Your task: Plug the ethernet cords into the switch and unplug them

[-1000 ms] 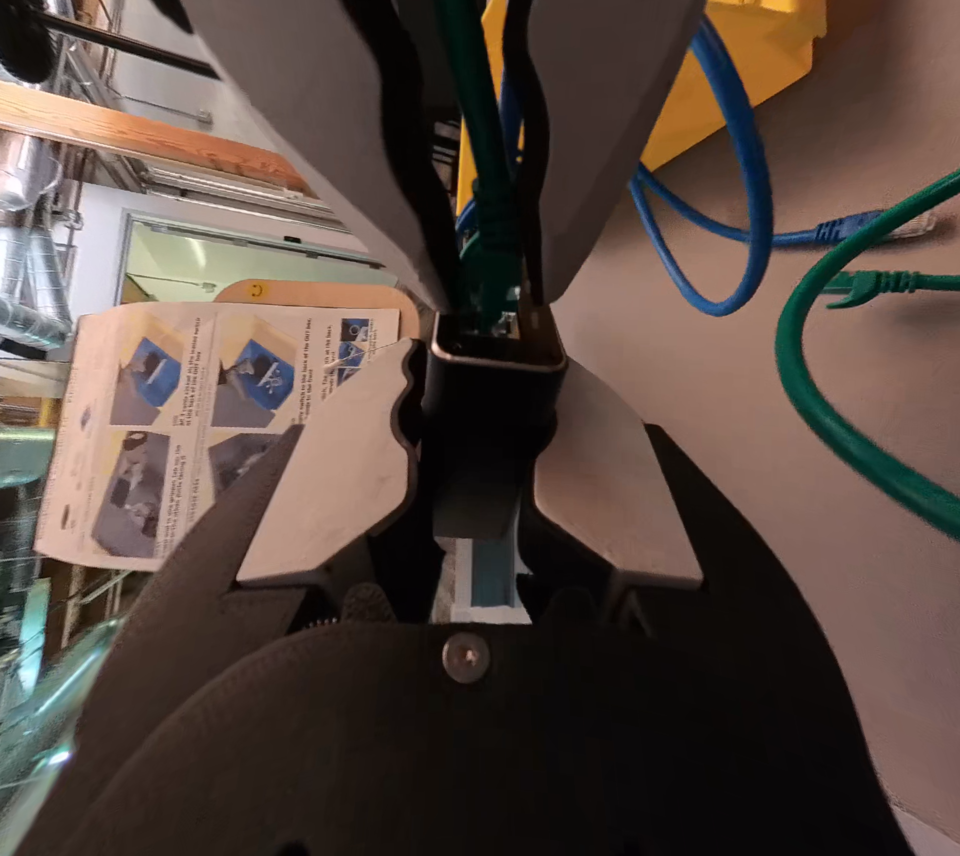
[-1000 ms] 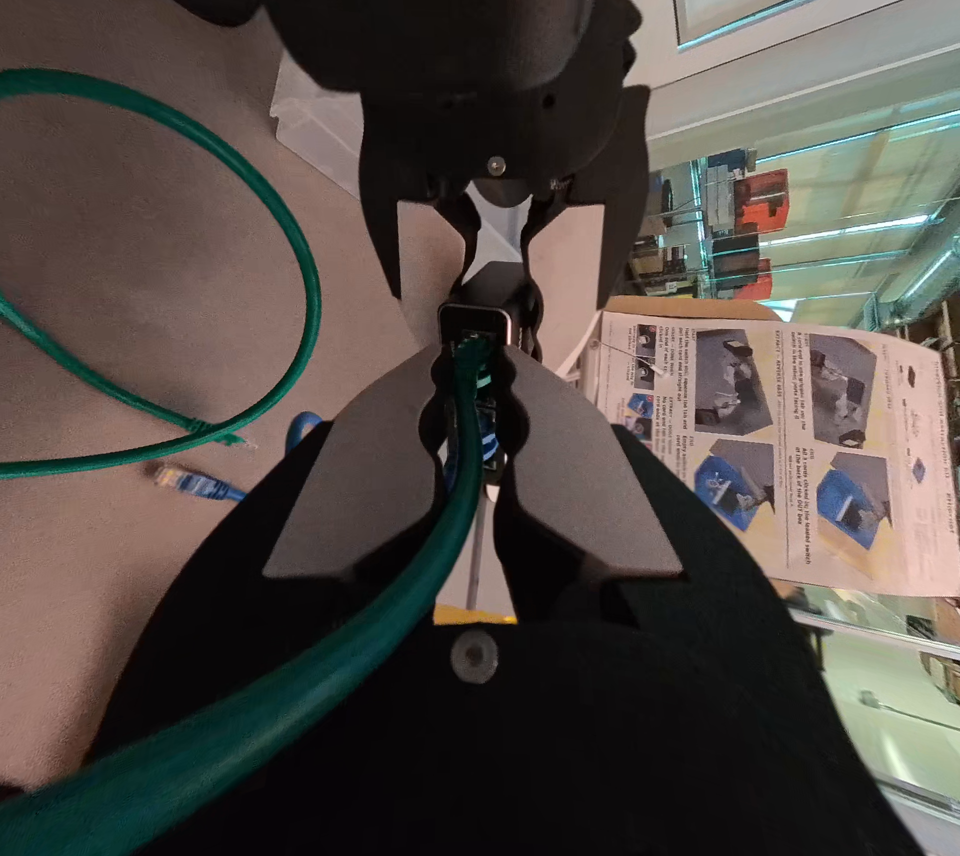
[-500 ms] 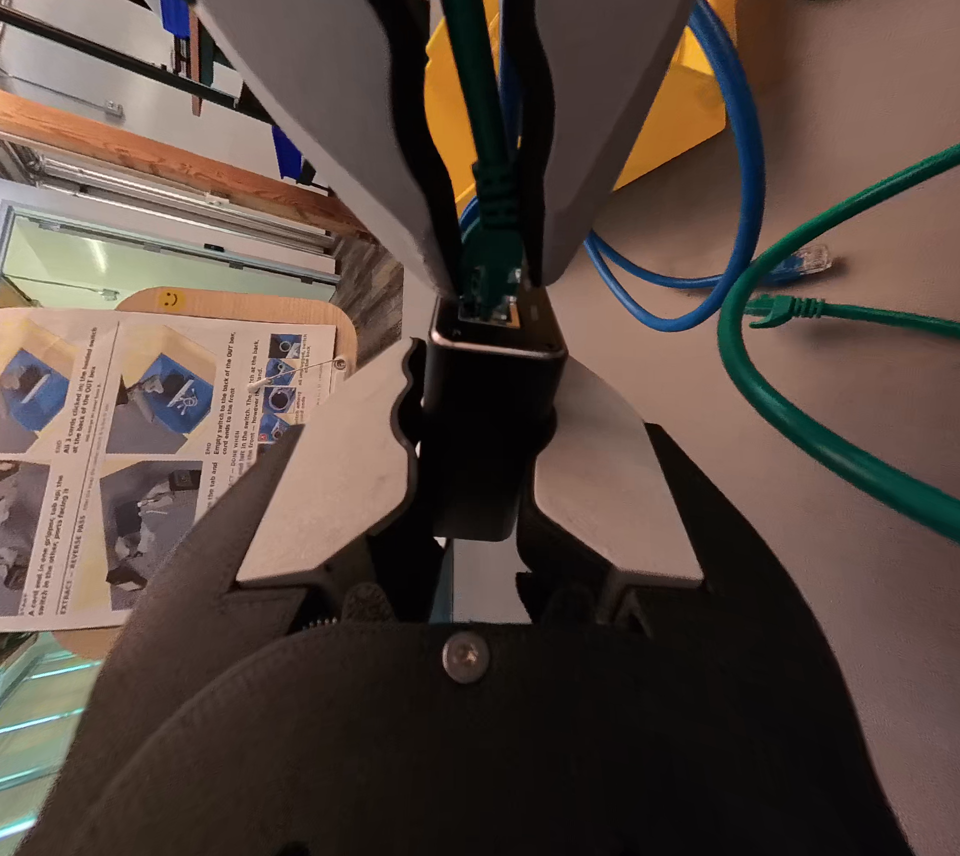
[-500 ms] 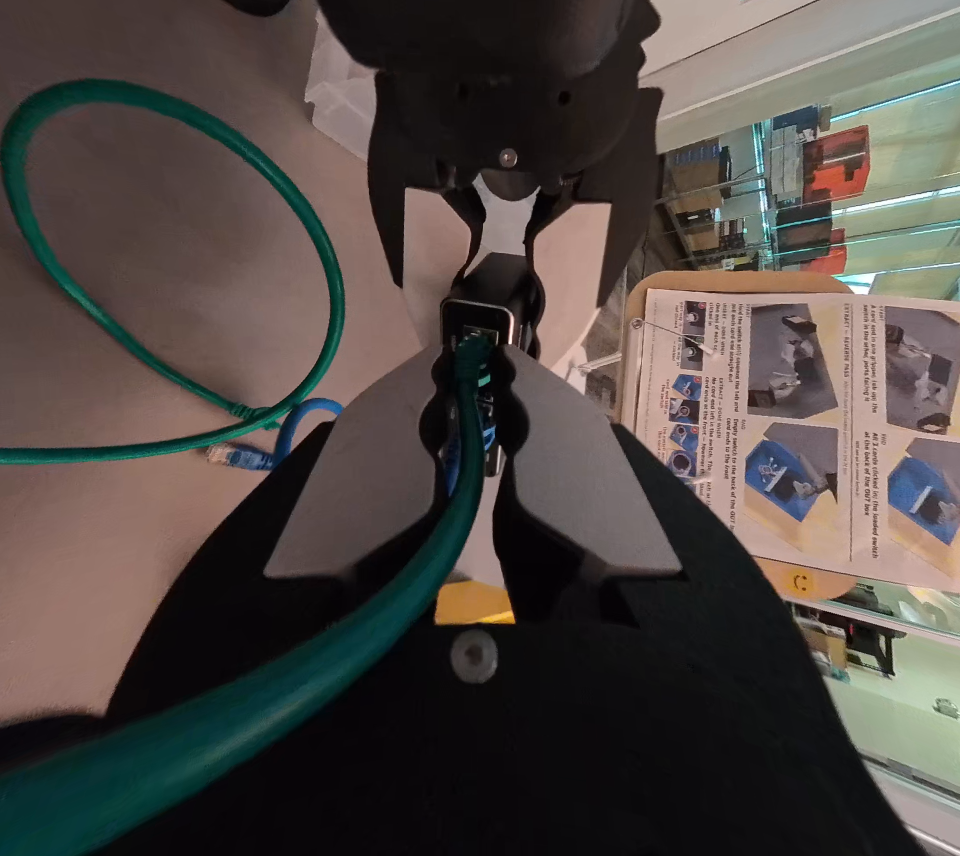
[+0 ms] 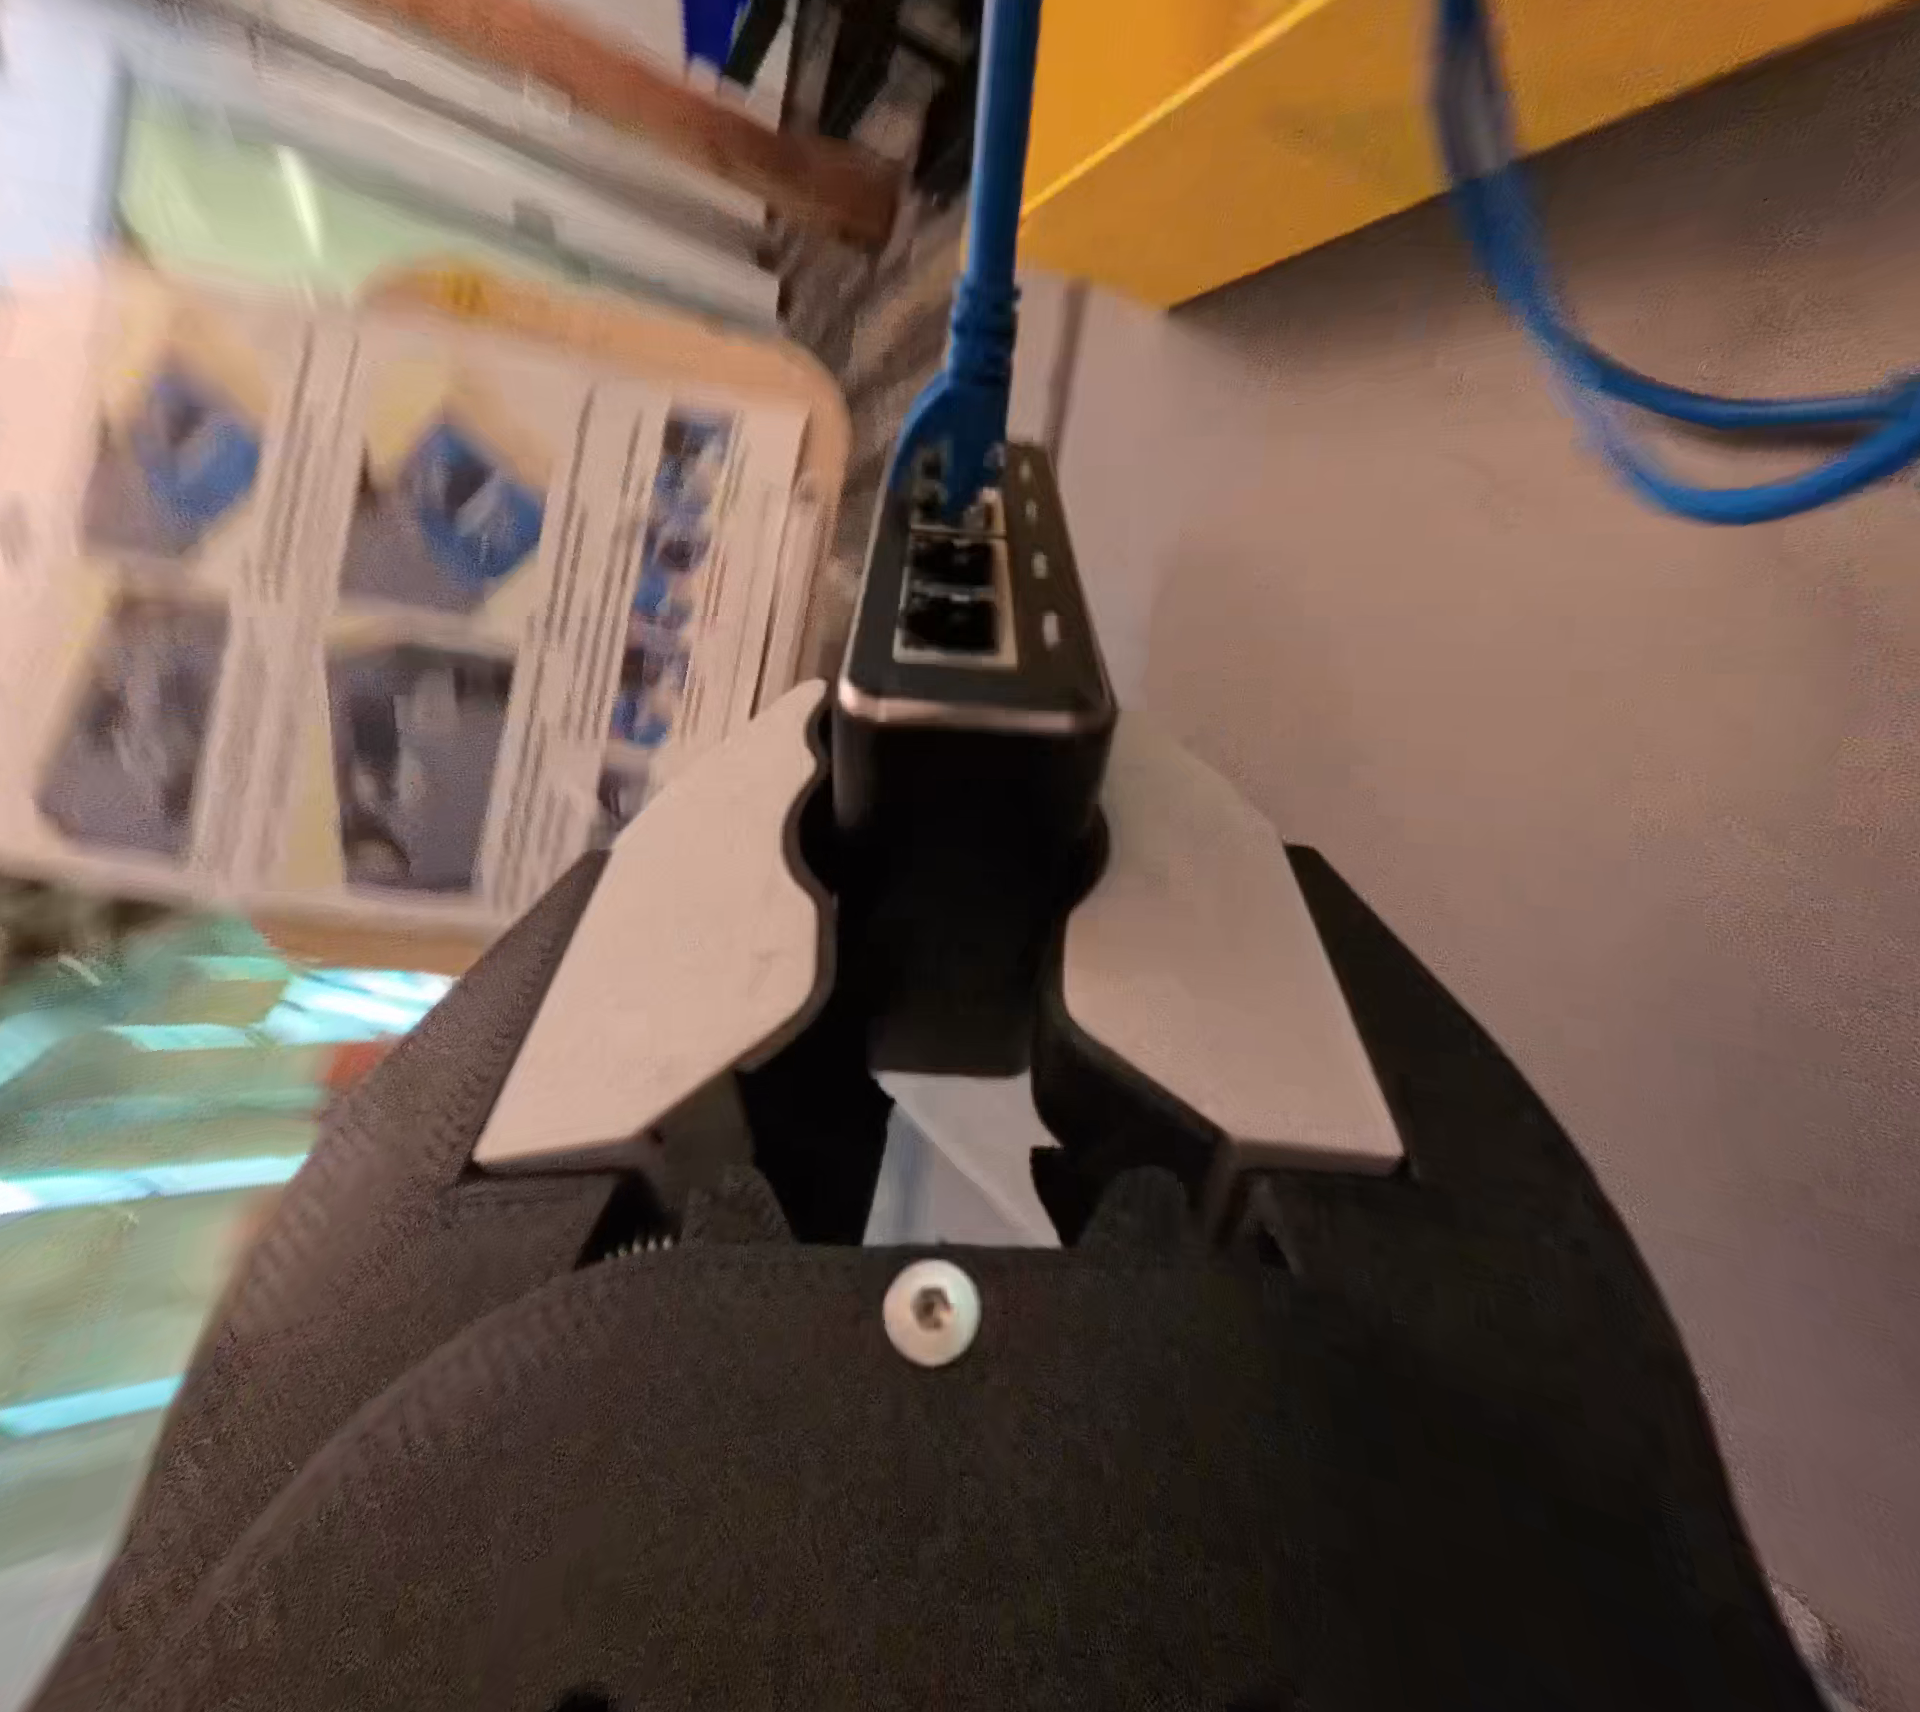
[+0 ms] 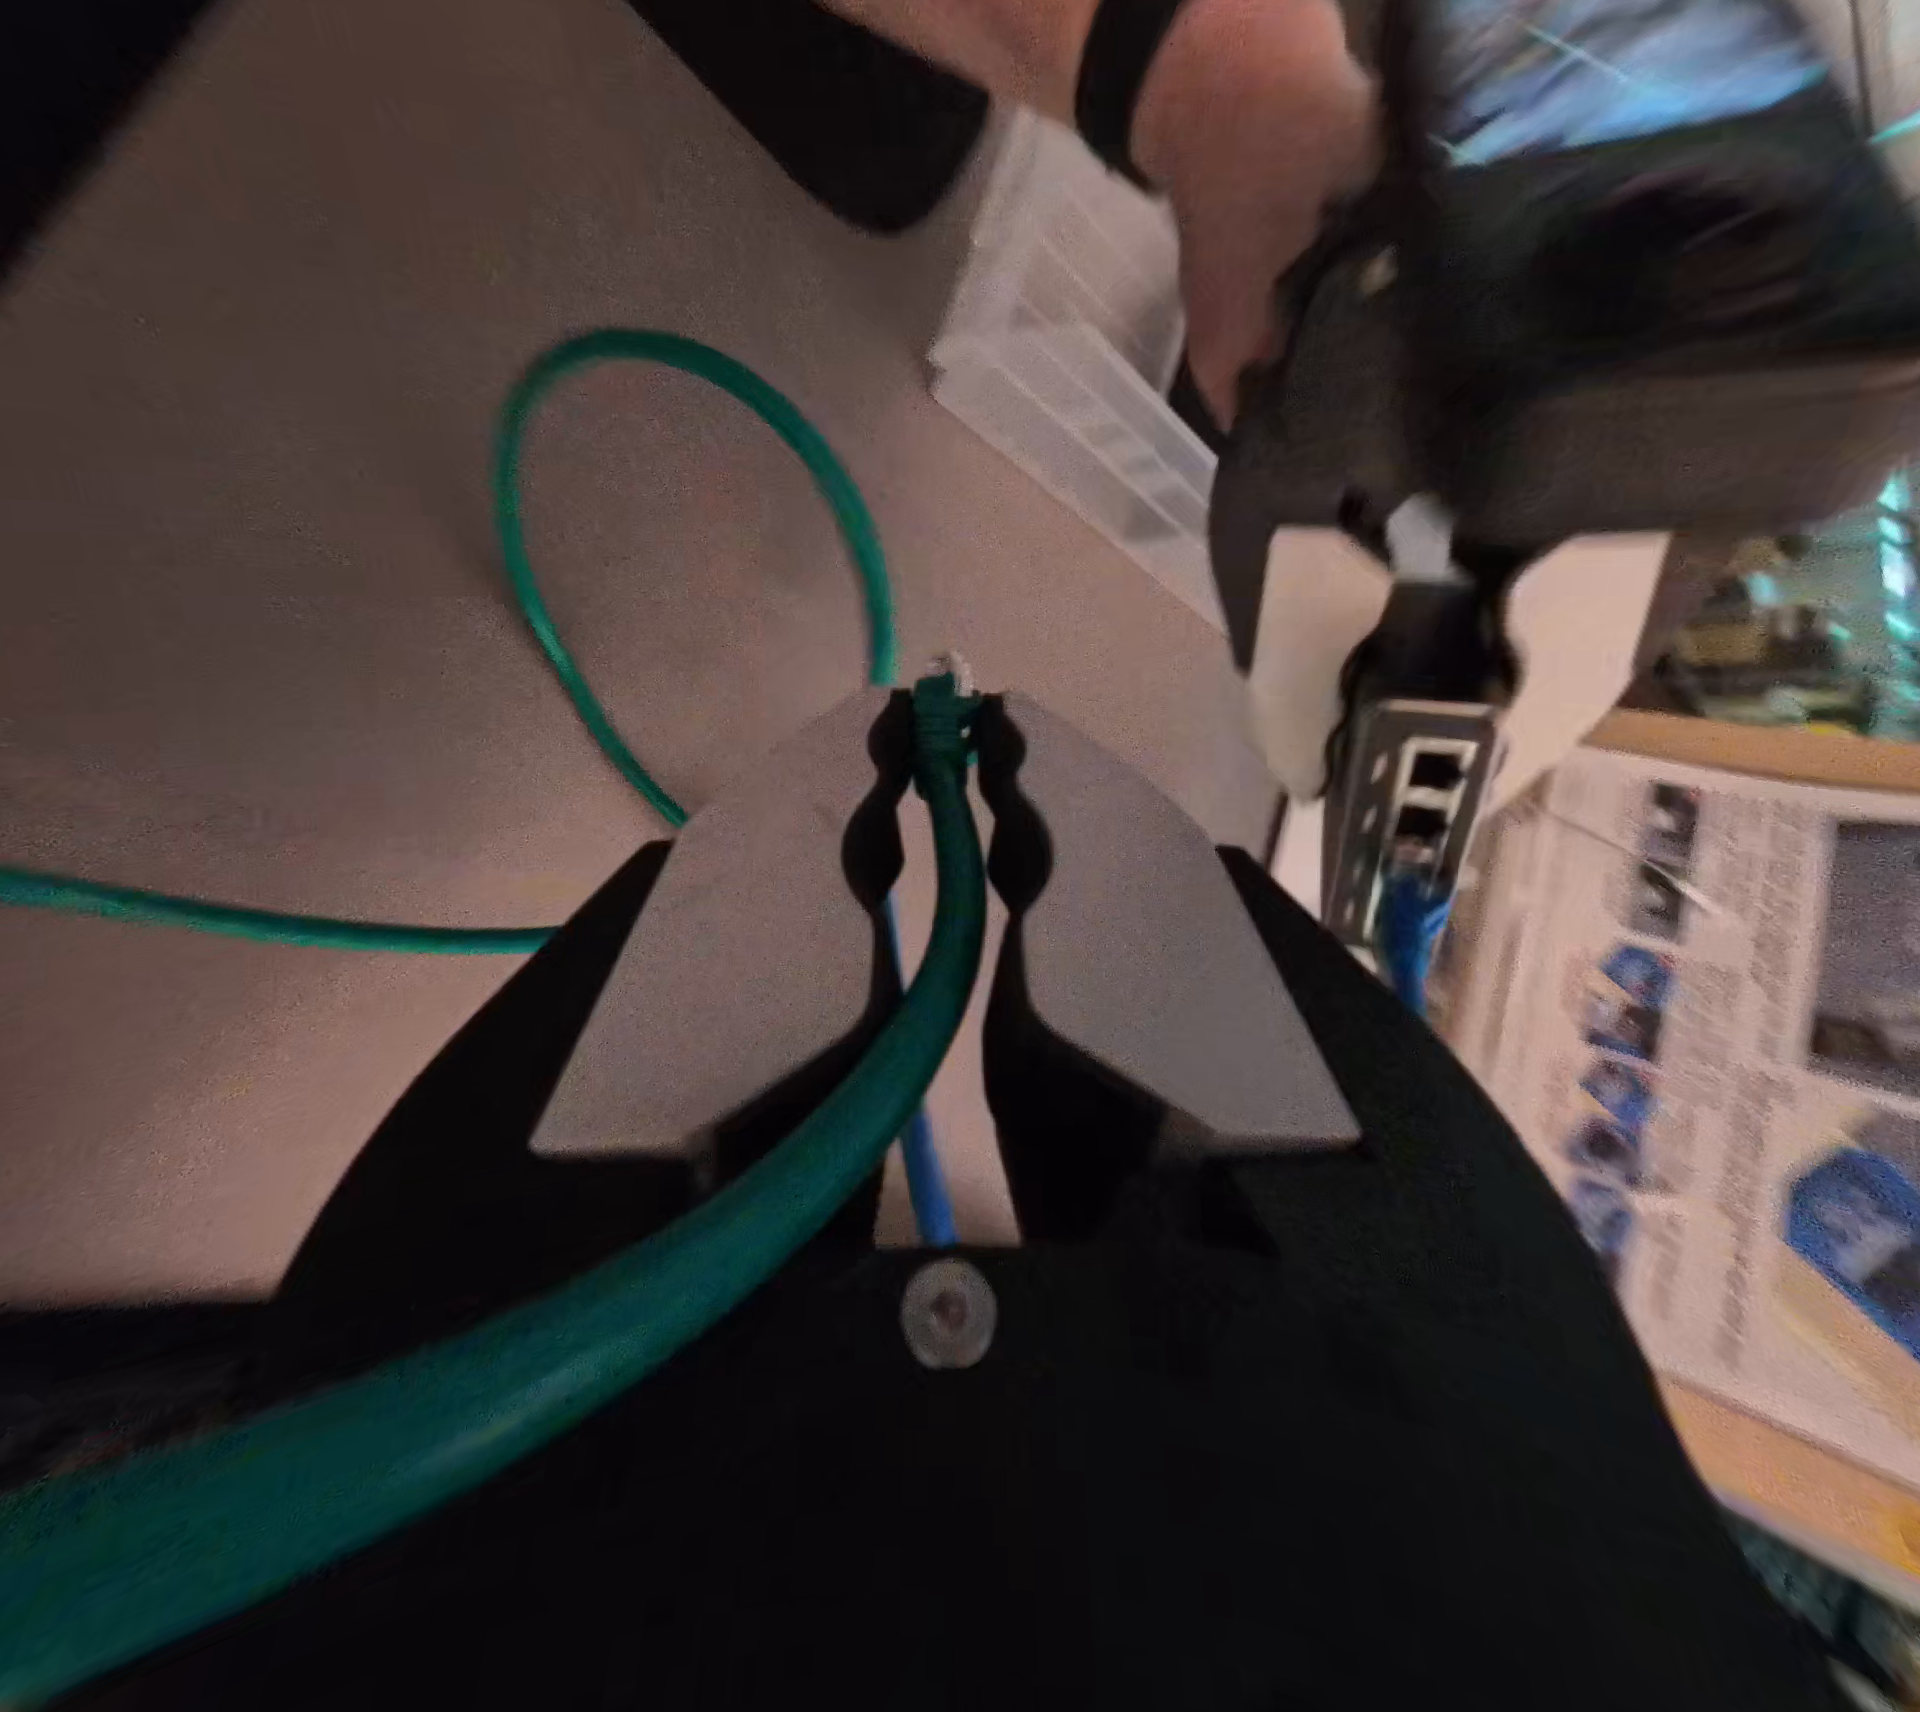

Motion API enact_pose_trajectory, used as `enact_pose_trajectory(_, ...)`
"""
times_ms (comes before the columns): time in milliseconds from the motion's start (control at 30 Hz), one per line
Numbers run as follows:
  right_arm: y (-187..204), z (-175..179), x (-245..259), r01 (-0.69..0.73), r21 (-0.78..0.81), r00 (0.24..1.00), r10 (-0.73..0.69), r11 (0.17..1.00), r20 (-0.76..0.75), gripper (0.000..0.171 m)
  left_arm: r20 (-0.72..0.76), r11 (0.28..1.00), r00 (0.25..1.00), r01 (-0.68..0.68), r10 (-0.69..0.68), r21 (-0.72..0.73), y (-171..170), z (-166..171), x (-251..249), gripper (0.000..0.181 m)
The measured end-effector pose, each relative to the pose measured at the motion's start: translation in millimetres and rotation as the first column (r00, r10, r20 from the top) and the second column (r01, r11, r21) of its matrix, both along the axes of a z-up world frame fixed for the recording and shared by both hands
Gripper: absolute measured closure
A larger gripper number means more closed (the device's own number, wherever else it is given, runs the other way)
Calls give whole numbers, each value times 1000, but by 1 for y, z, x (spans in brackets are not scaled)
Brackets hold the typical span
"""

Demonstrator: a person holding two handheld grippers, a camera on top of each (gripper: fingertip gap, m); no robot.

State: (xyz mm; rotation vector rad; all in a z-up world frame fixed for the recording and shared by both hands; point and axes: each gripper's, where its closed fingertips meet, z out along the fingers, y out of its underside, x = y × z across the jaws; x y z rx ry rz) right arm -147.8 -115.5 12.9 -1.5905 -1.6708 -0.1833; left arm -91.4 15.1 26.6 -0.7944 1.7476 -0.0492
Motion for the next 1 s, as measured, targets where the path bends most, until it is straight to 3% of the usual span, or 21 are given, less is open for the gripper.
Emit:
enact_pose_trajectory(33, 17, 3, 9, 57, 98, 997, -63, 994, 51, 158, 57, 991, 998, 28, -21, -131, 3, 19, -11, 143)
enact_pose_trajectory(67, 24, 15, 9, 59, 166, 998, -61, 984, 3, 157, 134, 971, 987, 111, -84, -211, -7, 40, -22, 144)
enact_pose_trajectory(167, 13, 55, 10, 44, 267, 989, -4, 963, -147, 157, 255, 972, 959, 166, -120, -169, -11, 73, -39, 144)
enact_pose_trajectory(233, 11, 85, 42, 169, 357, 970, -91, 918, -226, 157, 274, 971, 957, 148, -93, -187, -2, 78, -44, 144)
enact_pose_trajectory(300, 9, 117, 93, 359, 447, 918, -224, 819, -327, 157, 317, 974, 947, 113, -46, -195, 12, 88, -52, 144)
enact_pose_trajectory(400, -9, 159, 176, 656, 471, 745, -406, 589, -530, 157, 380, 977, 923, 23, 62, -214, 36, 108, -71, 144)
enact_pose_trajectory(467, -24, 174, 233, 829, 431, 560, -527, 357, -639, 157, 405, 971, 909, 0, 99, -237, 46, 117, -84, 144)
enact_pose_trajectory(500, -31, 176, 252, 875, 391, 483, -547, 285, -684, 157, 416, 968, 903, -5, 112, -250, 49, 120, -89, 144)
enact_pose_trajectory(600, -44, 182, 286, 950, 250, 310, -488, 184, -816, 157, 427, 963, 895, -6, 126, -271, 52, 125, -94, 144)
enact_pose_trajectory(767, -59, 165, 341, 974, 200, 103, -577, -108, -810, 157, 400, 962, 910, 6, 108, -272, 45, 119, -87, 144)
enact_pose_trajectory(833, -68, 166, 354, 977, 153, 58, -513, -145, -857, 157, 376, 965, 920, -8, 110, -263, 45, 114, -82, 145)
enact_pose_trajectory(1000, -88, 158, 381, 994, -19, -58, -389, -104, -919, 158, 349, 963, 932, -1, 98, -268, 42, 106, -74, 144)
